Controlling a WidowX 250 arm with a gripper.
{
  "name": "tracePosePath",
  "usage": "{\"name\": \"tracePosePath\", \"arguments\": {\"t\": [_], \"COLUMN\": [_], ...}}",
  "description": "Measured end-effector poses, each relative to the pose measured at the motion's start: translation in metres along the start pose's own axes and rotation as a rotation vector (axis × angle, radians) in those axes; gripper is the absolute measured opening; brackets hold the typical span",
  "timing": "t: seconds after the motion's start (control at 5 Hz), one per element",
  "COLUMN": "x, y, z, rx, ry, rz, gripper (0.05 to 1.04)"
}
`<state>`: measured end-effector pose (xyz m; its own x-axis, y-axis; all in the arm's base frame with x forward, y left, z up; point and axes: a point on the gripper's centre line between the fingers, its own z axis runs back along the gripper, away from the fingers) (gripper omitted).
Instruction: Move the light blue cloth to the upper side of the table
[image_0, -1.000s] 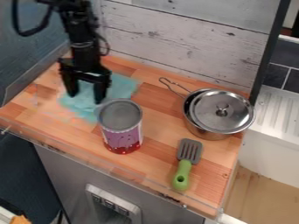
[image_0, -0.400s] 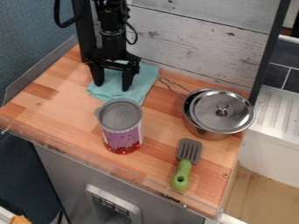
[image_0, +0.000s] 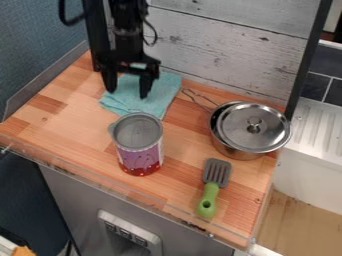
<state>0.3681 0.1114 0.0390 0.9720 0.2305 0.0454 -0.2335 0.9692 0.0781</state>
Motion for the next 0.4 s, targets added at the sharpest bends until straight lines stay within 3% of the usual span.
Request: {"name": "tracePosePath", "arguments": {"t": [0.2, 0.4], "x": [0.007, 0.006], "y": [-0.004, -0.006], "z": [0.040, 0.062], "rx": [-0.004, -0.017], "ry": [-0.104, -0.162], "rz": [-0.024, -0.065], "gripper": [0.999, 0.999]}}
